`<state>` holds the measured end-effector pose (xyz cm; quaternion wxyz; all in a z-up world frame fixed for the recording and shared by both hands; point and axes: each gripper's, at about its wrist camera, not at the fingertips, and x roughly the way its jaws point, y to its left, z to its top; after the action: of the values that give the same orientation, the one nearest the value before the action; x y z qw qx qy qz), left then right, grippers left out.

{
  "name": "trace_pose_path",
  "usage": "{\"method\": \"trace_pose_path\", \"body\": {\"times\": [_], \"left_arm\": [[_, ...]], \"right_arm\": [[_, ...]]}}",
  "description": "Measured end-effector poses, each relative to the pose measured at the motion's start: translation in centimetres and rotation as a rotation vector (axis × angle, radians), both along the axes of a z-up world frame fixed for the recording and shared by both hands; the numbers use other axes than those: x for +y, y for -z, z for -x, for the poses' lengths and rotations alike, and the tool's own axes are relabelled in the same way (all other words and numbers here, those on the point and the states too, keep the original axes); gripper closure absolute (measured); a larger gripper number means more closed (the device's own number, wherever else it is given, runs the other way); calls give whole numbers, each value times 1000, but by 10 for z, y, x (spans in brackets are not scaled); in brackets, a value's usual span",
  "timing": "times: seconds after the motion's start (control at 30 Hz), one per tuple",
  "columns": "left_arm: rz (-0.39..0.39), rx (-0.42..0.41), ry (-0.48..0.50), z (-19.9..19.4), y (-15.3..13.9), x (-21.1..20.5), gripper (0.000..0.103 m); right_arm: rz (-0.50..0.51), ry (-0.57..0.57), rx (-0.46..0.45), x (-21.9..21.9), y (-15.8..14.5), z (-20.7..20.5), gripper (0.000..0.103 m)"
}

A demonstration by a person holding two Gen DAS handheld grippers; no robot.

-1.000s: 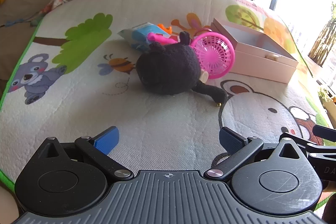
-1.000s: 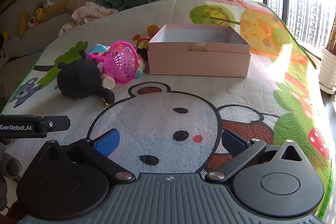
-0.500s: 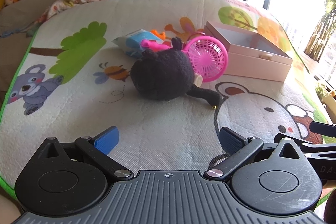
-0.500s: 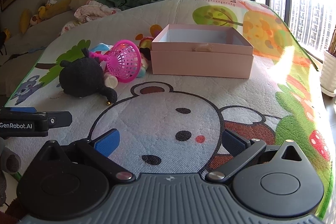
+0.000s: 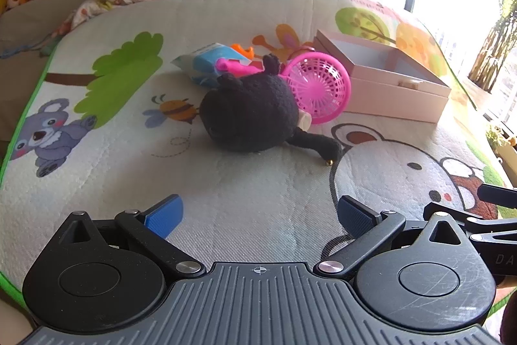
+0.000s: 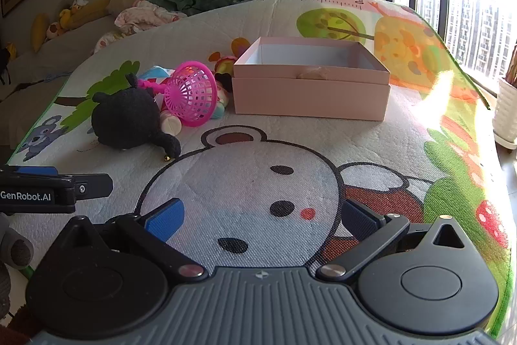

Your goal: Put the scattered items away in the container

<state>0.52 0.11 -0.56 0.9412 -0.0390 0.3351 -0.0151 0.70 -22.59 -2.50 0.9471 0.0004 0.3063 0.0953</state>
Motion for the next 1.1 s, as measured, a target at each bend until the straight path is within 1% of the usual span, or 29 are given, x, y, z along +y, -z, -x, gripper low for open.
{"method": "trace_pose_path", "body": {"times": [0.13, 0.3, 0.4, 0.57, 0.7, 0.8, 0.93, 1.1], "left_arm": [[-23, -12, 3, 0, -1, -1, 0], [-45, -19, 4, -10, -2, 1, 0], [-56, -25, -2, -19, -3, 2, 0], [-106, -39, -1, -41, -5, 1, 0], [-95, -40, 2, -58, -7, 0, 0], [-117, -49, -2, -73, -6, -6, 0], [-112, -10, -6, -93, 2, -9, 0], [-124, -33, -16, -98, 7, -11, 0]], "right_arm": [[-5, -7, 7, -1, 2, -1, 0], [5, -9, 11, -1, 4, -4, 0], [8, -10, 14, -1, 4, -5, 0], [9, -23, 29, 2, 8, -9, 0], [12, -37, 34, 3, 9, -12, 0], [5, -33, 43, 2, 10, -15, 0], [-9, -35, 74, 1, 14, -19, 0], [-8, -44, 80, 1, 15, -20, 0]]}}
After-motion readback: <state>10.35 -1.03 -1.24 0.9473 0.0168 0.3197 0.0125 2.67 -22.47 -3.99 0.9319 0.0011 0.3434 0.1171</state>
